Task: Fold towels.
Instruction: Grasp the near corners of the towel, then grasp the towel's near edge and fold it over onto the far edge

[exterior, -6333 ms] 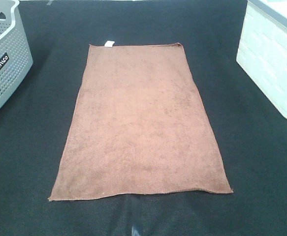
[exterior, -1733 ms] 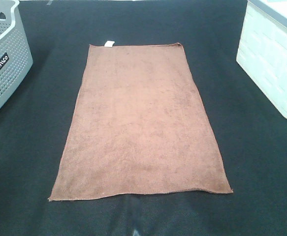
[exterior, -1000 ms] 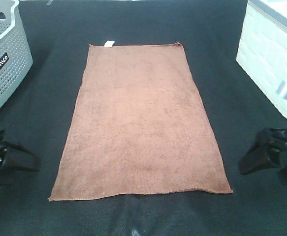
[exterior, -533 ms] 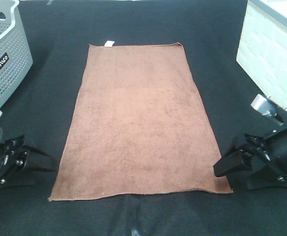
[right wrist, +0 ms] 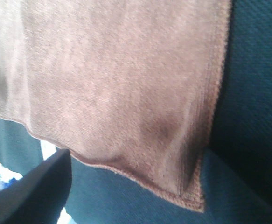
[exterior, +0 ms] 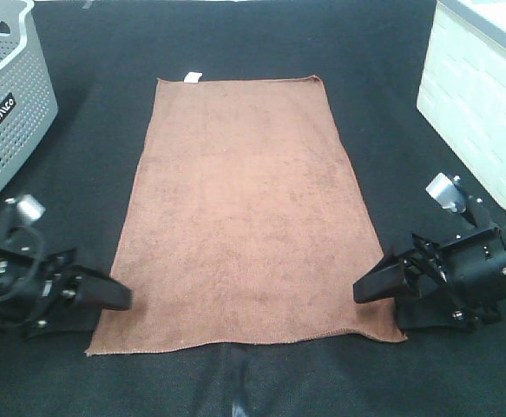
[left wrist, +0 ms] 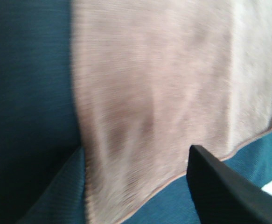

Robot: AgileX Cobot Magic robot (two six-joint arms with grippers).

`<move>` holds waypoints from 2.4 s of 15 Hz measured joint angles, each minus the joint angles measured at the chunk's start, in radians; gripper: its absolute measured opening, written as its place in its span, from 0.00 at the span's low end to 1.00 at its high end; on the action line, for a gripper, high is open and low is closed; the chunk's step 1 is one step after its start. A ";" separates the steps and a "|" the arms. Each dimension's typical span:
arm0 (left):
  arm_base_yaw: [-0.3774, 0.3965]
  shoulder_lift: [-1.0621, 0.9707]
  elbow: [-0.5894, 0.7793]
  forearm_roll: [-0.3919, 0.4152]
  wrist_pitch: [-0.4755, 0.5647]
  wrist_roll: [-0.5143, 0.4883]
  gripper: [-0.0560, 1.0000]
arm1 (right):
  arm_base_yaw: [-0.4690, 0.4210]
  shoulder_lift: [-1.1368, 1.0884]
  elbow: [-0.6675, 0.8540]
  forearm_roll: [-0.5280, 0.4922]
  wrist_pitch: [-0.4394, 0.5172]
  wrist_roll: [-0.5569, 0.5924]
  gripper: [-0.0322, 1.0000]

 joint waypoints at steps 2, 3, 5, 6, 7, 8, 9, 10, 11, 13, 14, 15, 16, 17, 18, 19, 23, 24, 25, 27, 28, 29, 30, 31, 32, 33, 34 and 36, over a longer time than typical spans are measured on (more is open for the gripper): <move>-0.040 0.017 -0.031 0.000 -0.005 -0.009 0.62 | 0.010 0.015 -0.002 0.014 0.002 -0.024 0.67; -0.039 0.017 -0.032 0.000 -0.014 -0.016 0.59 | 0.037 0.016 -0.007 0.018 -0.012 -0.026 0.64; -0.039 0.020 -0.032 0.000 -0.034 -0.019 0.47 | 0.099 0.016 -0.015 0.023 -0.078 -0.013 0.51; -0.039 0.024 -0.032 0.001 -0.043 -0.019 0.37 | 0.108 0.016 -0.015 0.024 -0.104 0.018 0.42; -0.039 0.025 -0.032 0.001 -0.049 -0.019 0.27 | 0.108 0.018 -0.015 0.020 -0.119 0.053 0.33; -0.039 0.025 -0.032 0.002 -0.049 -0.019 0.10 | 0.108 0.021 -0.015 0.016 -0.136 0.078 0.24; -0.039 0.025 -0.032 0.002 -0.049 -0.019 0.10 | 0.108 0.021 -0.015 0.016 -0.136 0.078 0.24; -0.039 0.025 -0.032 0.002 -0.049 -0.019 0.06 | 0.108 0.025 -0.015 0.015 -0.142 0.081 0.08; -0.039 0.025 -0.032 0.002 -0.049 -0.019 0.05 | 0.108 0.025 -0.015 0.014 -0.142 0.083 0.03; -0.039 0.023 -0.032 0.019 -0.048 -0.034 0.05 | 0.108 0.025 -0.015 0.014 -0.141 0.084 0.03; -0.039 0.008 -0.032 0.052 -0.048 -0.067 0.05 | 0.108 0.025 -0.015 0.011 -0.140 0.089 0.03; -0.039 -0.020 -0.032 0.099 -0.048 -0.108 0.05 | 0.108 0.015 -0.015 -0.006 -0.140 0.106 0.03; -0.039 -0.049 -0.032 0.142 -0.052 -0.143 0.05 | 0.108 -0.004 -0.014 -0.041 -0.143 0.133 0.03; -0.039 -0.091 -0.032 0.200 -0.060 -0.193 0.05 | 0.108 -0.044 -0.014 -0.098 -0.145 0.191 0.03; -0.039 -0.119 -0.032 0.234 -0.061 -0.224 0.05 | 0.108 -0.071 -0.014 -0.146 -0.134 0.239 0.03; -0.039 -0.142 -0.031 0.276 -0.062 -0.260 0.05 | 0.108 -0.090 -0.014 -0.197 -0.118 0.286 0.03; -0.039 -0.244 0.058 0.344 -0.065 -0.314 0.05 | 0.109 -0.192 0.063 -0.259 -0.105 0.344 0.03; -0.039 -0.288 0.108 0.349 -0.065 -0.314 0.05 | 0.109 -0.223 0.104 -0.261 -0.105 0.344 0.03; -0.039 -0.318 0.138 0.351 -0.062 -0.314 0.05 | 0.109 -0.261 0.164 -0.261 -0.105 0.344 0.03; -0.039 -0.373 0.197 0.352 -0.060 -0.314 0.05 | 0.109 -0.310 0.240 -0.259 -0.104 0.345 0.03; -0.039 -0.401 0.223 0.352 -0.060 -0.314 0.05 | 0.109 -0.328 0.265 -0.257 -0.101 0.346 0.03; -0.039 -0.418 0.243 0.352 -0.059 -0.314 0.05 | 0.109 -0.334 0.275 -0.257 -0.100 0.346 0.03; -0.039 -0.425 0.256 0.352 -0.059 -0.314 0.05 | 0.109 -0.337 0.277 -0.257 -0.100 0.346 0.03; -0.039 -0.425 0.259 0.352 -0.063 -0.315 0.05 | 0.109 -0.339 0.277 -0.257 -0.100 0.346 0.03; -0.039 -0.426 0.260 0.348 -0.076 -0.316 0.05 | 0.109 -0.339 0.272 -0.257 -0.100 0.346 0.03; -0.039 -0.426 0.260 0.348 -0.076 -0.316 0.05 | 0.109 -0.339 0.272 -0.257 -0.100 0.346 0.03; -0.039 -0.426 0.257 0.346 -0.082 -0.316 0.05 | 0.109 -0.339 0.257 -0.258 -0.094 0.346 0.03; -0.039 -0.412 0.203 0.365 -0.080 -0.362 0.05 | 0.109 -0.338 0.162 -0.273 -0.067 0.350 0.03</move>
